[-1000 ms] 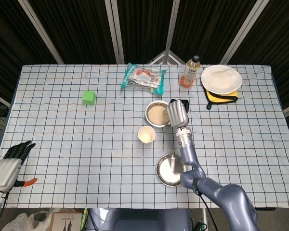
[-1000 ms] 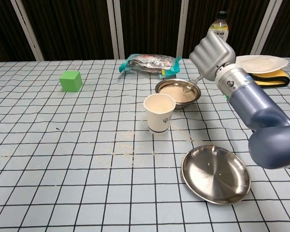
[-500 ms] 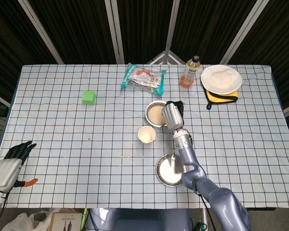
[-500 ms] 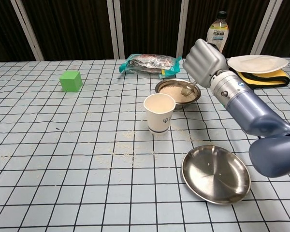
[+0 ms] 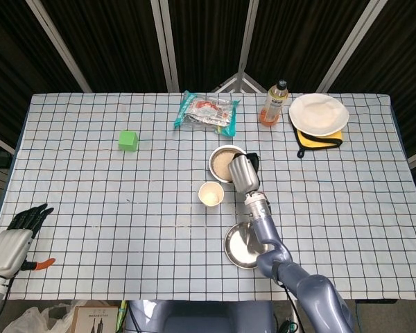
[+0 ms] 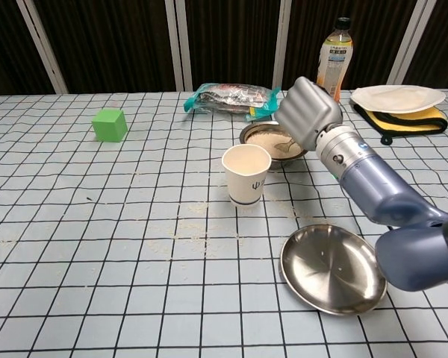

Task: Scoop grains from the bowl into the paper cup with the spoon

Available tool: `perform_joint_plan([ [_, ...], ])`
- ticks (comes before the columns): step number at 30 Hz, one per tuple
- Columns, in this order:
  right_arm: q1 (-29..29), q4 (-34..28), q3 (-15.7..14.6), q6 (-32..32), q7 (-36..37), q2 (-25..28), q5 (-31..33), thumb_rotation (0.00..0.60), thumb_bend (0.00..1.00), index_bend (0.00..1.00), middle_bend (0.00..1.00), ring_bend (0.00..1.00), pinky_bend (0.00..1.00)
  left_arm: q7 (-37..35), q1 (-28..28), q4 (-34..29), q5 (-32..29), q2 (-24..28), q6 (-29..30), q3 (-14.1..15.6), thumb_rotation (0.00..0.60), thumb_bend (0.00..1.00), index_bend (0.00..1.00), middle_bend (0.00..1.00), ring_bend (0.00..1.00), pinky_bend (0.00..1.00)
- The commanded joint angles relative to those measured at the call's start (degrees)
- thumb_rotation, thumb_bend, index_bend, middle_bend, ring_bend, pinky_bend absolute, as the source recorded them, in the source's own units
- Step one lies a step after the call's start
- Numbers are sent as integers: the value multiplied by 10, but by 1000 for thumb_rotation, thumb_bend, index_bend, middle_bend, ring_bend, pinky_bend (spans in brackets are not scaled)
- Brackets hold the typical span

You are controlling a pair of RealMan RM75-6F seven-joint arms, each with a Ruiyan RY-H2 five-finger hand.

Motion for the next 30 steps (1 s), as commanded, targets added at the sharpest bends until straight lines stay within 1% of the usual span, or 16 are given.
perform_joint_plan([
  [1,1,-17,32,-9,23,-4,25,600,610,680,877,979,1000,-1,0,-1,0,1,-1,0,600,0,0,0,0,0],
  [7,0,-51,84,-18,40,0,68,600,612,682,877,979,1000,-4,-1,-2,-4,2,-4,1,600,0,0,0,0,0],
  [9,-1,-71,109,-21,41,2,93,600,613,682,877,979,1000,-5,-2,-3,-4,2,-5,1,600,0,0,0,0,0],
  [13,-6,-122,147,-22,23,15,134,600,613,682,877,979,1000,-3,-2,-4,-6,3,-7,1,600,0,0,0,0,0],
  [14,-6,-128,150,-21,20,17,137,600,612,682,877,979,1000,-3,-2,-4,-6,3,-7,1,600,0,0,0,0,0],
  [16,-11,-159,163,-16,9,28,152,600,612,682,877,979,1000,-2,-3,-5,-8,2,-8,1,600,0,0,0,0,0],
  [19,-16,-194,169,-9,-5,43,163,600,613,682,877,979,1000,0,-3,-6,-10,2,-9,1,600,0,0,0,0,0],
  [26,-30,-266,169,10,-35,76,180,600,612,682,877,979,1000,3,-3,-7,-12,1,-9,1,600,0,0,0,0,0],
  [30,-33,-295,169,17,-45,88,190,600,613,682,877,979,1000,4,-3,-8,-14,1,-9,1,600,0,0,0,0,0],
])
